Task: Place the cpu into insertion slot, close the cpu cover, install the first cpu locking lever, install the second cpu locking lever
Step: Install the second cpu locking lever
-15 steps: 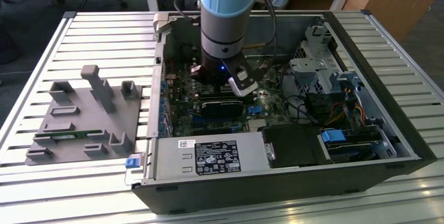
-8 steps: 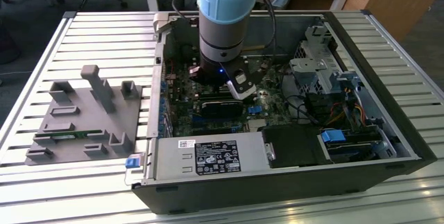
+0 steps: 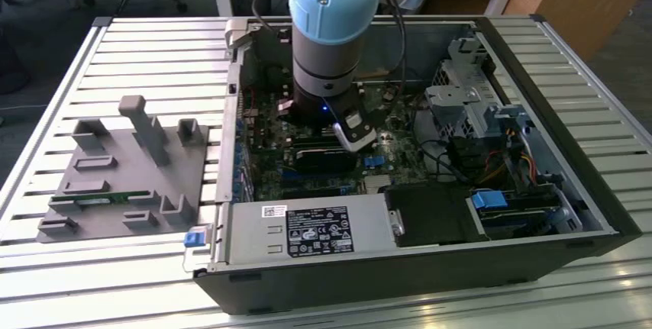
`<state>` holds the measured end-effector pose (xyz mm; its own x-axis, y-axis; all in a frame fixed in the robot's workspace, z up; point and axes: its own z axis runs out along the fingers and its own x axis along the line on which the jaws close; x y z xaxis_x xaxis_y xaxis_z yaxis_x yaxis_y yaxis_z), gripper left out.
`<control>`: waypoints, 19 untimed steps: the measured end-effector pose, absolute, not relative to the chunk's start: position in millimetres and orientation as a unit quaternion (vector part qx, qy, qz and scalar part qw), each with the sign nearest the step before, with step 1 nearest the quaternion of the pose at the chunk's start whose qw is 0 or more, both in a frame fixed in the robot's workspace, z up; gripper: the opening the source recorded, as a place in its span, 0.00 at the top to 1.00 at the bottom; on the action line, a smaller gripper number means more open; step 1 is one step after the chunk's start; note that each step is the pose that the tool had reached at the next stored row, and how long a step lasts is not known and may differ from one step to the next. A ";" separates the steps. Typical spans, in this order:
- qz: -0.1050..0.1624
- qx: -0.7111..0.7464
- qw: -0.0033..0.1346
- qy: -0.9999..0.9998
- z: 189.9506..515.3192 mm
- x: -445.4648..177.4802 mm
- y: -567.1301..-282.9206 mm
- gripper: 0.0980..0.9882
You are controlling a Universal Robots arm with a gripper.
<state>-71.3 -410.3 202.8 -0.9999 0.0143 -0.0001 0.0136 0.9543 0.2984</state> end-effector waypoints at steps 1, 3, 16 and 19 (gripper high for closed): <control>0.151 0.007 0.001 0.988 201.9 -71.2 -410.3 0.99; 0.152 0.007 0.001 0.988 200.3 -71.4 -410.4 0.99; 0.167 0.007 0.001 0.986 193.9 -75.0 -410.4 0.99; 0.173 0.007 0.001 0.985 192.0 -75.0 -410.4 0.99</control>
<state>-75.0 -410.4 192.0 -0.9999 0.0141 0.0007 0.0135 0.9403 0.3402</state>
